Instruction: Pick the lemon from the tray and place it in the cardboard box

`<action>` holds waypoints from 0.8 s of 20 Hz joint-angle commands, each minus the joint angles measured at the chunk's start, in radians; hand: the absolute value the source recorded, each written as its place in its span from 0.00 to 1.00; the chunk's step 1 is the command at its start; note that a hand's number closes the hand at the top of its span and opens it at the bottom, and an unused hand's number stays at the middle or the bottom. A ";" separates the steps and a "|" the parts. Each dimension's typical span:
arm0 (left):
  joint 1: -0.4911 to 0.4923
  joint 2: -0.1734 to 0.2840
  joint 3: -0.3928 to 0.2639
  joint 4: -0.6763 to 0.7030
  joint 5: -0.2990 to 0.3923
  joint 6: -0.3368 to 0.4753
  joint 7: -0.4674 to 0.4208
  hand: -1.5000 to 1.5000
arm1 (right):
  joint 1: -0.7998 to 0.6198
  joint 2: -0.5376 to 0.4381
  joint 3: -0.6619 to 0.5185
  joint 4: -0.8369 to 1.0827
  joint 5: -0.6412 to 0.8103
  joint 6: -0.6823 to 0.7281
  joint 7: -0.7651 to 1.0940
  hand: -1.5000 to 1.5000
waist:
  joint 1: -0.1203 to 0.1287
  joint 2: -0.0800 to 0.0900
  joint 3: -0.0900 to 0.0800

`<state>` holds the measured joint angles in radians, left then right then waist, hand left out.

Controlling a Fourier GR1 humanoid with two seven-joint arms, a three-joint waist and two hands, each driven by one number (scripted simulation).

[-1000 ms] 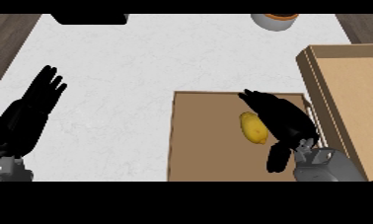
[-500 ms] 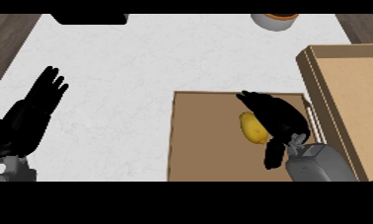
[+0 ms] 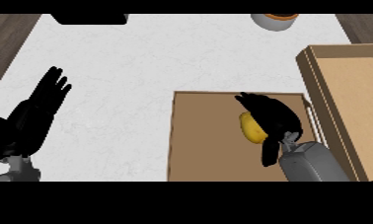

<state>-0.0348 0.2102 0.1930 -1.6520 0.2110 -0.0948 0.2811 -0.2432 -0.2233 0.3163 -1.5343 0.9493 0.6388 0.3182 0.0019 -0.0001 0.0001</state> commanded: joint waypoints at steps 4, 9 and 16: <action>0.057 -0.034 -0.026 -0.087 -0.031 0.004 0.027 0.50 | 0.008 0.035 -0.004 0.036 0.061 -0.027 -0.026 0.00 | 0.001 -0.001 0.000; -0.003 -0.036 -0.014 -0.020 -0.036 0.013 0.013 0.50 | 0.021 0.010 0.027 0.098 0.099 -0.181 -0.182 1.00 | 0.000 0.000 0.000; -0.028 0.005 0.038 0.009 0.007 -0.028 0.025 0.50 | -0.045 0.066 -0.067 0.192 0.121 -0.194 -0.127 1.00 | 0.002 0.000 0.000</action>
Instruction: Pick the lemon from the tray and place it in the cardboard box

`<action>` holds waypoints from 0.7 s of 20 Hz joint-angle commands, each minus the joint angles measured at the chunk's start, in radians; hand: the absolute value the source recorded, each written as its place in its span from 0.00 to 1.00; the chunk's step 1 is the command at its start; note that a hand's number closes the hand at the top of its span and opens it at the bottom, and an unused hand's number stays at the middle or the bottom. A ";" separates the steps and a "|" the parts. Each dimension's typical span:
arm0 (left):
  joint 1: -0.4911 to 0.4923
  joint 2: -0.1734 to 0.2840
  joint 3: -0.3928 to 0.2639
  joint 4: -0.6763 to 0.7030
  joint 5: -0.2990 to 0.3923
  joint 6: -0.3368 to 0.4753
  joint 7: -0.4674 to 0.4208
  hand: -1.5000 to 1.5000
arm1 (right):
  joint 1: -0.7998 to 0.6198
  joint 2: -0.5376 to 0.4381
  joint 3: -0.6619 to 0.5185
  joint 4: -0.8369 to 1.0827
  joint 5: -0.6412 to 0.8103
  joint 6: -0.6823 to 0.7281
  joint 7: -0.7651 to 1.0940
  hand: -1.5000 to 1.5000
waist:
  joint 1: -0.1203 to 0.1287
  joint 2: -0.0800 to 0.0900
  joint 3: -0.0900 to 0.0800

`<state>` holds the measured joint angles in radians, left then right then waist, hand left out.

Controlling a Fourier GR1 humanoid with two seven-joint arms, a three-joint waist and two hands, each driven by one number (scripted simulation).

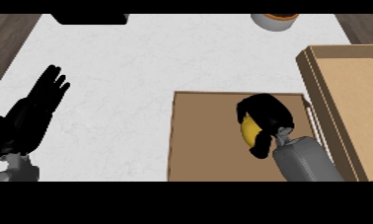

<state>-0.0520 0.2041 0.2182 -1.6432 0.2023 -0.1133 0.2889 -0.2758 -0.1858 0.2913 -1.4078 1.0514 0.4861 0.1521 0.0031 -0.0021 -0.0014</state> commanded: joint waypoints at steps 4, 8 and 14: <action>0.009 -0.011 -0.010 -0.009 -0.015 0.006 -0.016 0.50 | -0.074 0.075 -0.306 0.160 -0.012 -0.119 0.325 1.00 | 0.002 0.009 0.002; -0.027 -0.017 -0.028 0.007 -0.018 0.005 -0.003 0.50 | -0.259 0.104 -0.420 0.327 0.004 -0.204 0.473 1.00 | 0.027 0.016 0.002; -0.021 -0.033 -0.039 0.008 -0.048 0.027 -0.016 0.50 | -0.389 0.079 -0.405 0.458 0.089 -0.347 0.521 1.00 | 0.010 0.006 0.002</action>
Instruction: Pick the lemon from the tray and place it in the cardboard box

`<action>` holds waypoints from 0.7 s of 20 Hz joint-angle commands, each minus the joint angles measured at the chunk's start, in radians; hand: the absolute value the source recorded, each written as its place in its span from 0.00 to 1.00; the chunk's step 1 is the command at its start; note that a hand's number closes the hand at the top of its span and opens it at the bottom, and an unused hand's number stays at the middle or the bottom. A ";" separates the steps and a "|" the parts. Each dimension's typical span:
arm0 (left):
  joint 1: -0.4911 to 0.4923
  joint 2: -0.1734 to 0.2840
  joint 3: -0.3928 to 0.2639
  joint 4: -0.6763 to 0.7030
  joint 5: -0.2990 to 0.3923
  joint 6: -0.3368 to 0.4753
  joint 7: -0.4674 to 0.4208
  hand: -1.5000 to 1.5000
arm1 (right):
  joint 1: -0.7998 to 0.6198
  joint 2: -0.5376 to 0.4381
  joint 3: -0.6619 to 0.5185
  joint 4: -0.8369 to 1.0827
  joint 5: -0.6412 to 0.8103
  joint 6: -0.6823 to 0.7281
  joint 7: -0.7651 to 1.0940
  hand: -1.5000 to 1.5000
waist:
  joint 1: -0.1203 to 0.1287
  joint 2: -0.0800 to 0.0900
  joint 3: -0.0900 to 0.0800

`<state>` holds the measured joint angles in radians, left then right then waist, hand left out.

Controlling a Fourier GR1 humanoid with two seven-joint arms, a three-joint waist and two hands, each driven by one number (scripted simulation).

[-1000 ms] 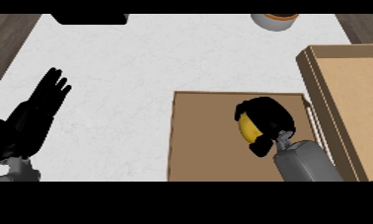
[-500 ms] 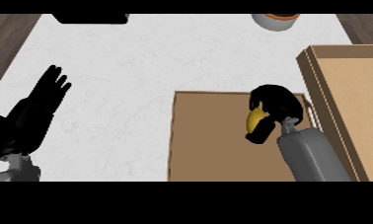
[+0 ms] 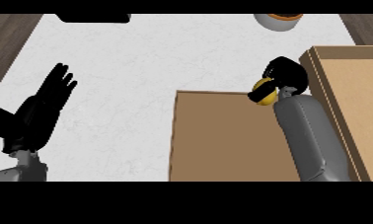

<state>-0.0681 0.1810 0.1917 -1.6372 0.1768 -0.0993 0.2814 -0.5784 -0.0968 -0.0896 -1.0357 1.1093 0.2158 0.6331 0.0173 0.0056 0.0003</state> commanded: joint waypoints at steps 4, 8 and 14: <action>0.005 0.034 0.041 0.028 0.012 -0.021 -0.012 0.50 | -0.065 -0.009 0.036 -0.062 0.074 -0.072 0.086 1.00 | -0.016 -0.007 -0.001; 0.046 0.007 0.009 -0.070 -0.003 0.008 0.034 0.50 | -0.137 -0.003 0.069 -0.195 0.107 -0.046 0.151 1.00 | -0.015 -0.012 -0.001; 0.082 0.016 0.031 -0.041 0.029 -0.036 0.003 0.50 | -0.211 -0.090 0.062 -0.385 0.185 0.025 0.266 1.00 | -0.018 -0.013 -0.001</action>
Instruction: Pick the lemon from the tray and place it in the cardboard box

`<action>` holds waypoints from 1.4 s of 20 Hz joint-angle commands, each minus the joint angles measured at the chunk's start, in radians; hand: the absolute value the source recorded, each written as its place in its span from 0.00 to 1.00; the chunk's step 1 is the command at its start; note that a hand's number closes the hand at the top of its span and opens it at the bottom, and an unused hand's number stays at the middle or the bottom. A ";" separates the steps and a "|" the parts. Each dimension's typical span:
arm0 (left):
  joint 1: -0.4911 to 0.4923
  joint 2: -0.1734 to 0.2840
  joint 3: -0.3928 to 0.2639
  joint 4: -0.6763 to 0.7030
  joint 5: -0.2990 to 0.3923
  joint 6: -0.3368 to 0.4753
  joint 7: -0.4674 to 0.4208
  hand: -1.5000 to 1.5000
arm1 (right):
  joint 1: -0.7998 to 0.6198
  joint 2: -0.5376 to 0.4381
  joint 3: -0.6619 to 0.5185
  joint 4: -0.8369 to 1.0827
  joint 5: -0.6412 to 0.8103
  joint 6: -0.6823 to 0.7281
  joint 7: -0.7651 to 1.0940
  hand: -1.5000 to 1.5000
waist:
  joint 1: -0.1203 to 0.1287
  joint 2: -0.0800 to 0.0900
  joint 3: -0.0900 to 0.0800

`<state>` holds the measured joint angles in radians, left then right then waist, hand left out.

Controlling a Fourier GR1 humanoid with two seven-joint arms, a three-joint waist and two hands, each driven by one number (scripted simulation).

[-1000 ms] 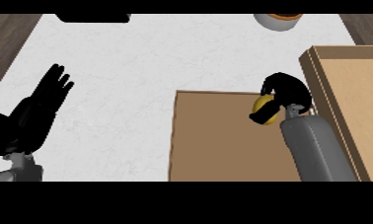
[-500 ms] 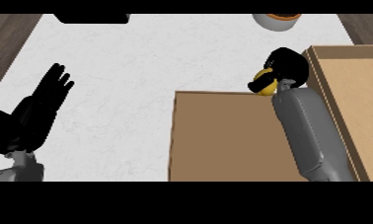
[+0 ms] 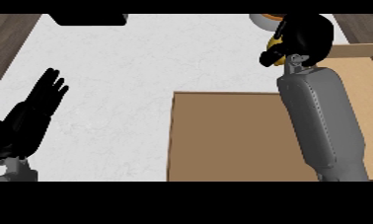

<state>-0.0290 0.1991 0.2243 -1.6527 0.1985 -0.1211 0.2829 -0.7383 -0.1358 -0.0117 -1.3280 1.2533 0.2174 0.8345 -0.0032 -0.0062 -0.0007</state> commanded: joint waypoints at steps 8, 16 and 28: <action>-0.054 0.015 0.013 -0.001 0.006 0.017 0.049 0.50 | -0.028 -0.115 -0.067 -0.222 0.119 0.076 0.176 1.00 | -0.005 0.003 0.001; 0.003 -0.012 -0.002 -0.006 0.000 -0.005 -0.003 0.50 | -0.002 -0.239 -0.177 -0.159 0.070 0.120 0.068 1.00 | 0.006 0.005 0.001; 0.019 -0.008 0.005 -0.051 0.013 -0.015 0.027 0.50 | 0.127 -0.379 -0.339 -0.006 -0.071 -0.113 -0.207 1.00 | 0.009 0.006 0.001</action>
<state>-0.0538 0.1963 0.2259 -1.6729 0.1988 -0.1196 0.3166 -0.6277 -0.4627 -0.2930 -1.3864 1.2346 0.1464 0.7051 0.0032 0.0005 0.0004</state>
